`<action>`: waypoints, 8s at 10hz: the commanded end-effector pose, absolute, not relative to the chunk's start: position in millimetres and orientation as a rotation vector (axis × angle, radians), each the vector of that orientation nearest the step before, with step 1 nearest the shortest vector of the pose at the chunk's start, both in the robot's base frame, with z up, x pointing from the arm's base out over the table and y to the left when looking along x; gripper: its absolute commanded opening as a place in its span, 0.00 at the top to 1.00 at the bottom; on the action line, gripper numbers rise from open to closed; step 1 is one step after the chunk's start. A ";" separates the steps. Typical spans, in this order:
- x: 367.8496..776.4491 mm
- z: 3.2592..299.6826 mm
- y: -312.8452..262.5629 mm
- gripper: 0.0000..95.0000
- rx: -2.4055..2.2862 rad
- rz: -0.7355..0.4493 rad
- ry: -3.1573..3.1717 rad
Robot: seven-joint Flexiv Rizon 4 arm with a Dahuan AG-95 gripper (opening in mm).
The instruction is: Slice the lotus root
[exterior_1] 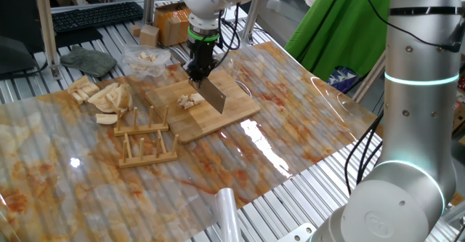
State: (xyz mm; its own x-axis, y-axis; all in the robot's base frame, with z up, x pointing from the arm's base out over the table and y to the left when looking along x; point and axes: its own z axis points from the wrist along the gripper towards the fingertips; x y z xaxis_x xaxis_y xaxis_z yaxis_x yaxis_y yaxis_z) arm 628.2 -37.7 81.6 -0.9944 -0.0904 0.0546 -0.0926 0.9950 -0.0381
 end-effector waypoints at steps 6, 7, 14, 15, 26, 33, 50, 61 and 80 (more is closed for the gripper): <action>630.5 82.1 -38.0 1.00 0.121 0.067 -3.087; 625.8 86.8 -40.0 1.00 0.117 0.063 -3.088; 616.1 79.6 -40.5 1.00 0.111 0.049 -3.105; 615.9 79.8 -40.6 1.00 0.110 0.049 -3.104; 612.9 46.8 -45.9 1.00 0.128 0.038 -3.133; 613.8 25.3 -41.5 1.00 0.085 0.037 -3.121; 602.9 72.6 -63.5 1.00 0.072 0.004 -3.093; 615.0 72.1 -57.2 1.00 0.092 0.015 -3.115; 623.5 56.0 -48.7 1.00 0.035 0.017 -3.084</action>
State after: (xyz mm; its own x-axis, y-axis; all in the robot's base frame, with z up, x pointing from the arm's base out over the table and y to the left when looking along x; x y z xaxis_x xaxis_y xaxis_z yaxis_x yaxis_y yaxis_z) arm 619.0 -50.2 58.4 -0.9982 -0.0208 0.0562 -0.0216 0.9997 -0.0143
